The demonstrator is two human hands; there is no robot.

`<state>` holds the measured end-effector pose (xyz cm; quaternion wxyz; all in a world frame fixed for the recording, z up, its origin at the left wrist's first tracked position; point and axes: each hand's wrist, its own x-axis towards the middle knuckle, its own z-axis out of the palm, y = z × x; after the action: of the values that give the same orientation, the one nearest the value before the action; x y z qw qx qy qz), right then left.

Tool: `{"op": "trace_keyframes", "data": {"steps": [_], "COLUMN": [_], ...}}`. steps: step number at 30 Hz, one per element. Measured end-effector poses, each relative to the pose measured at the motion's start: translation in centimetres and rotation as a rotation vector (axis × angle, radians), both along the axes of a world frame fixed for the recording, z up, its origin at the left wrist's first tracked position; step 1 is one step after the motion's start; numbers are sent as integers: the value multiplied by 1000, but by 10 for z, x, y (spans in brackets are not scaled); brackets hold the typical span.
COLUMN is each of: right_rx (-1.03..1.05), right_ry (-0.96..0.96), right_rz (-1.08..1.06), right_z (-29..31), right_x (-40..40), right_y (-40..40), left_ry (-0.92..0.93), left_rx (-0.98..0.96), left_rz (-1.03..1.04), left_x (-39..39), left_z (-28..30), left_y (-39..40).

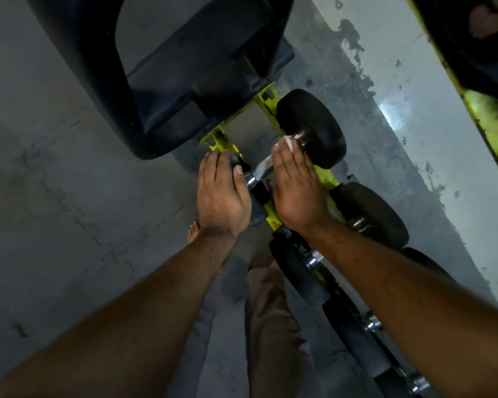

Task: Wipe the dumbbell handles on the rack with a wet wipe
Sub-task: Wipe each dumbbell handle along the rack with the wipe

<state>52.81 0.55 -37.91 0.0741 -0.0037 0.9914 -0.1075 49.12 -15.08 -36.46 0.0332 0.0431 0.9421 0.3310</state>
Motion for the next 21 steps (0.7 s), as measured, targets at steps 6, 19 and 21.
{"op": "trace_keyframes", "data": {"steps": [6,19,21], "right_rx": [-37,-213,-117], "right_ry": [106,145,140], "right_rz": [112,213,442], "right_z": [-16,-32,-38], "right_x": [-7,17,16], "right_y": [30,3,14], "left_ry": [-29,-20,-14], "left_rx": [39,21,21], "left_rz": [-3,-6,-17], "left_x": [-2,-4,-4], "left_z": [-5,-4,-4], "left_y": [-4,-5,-4]}}
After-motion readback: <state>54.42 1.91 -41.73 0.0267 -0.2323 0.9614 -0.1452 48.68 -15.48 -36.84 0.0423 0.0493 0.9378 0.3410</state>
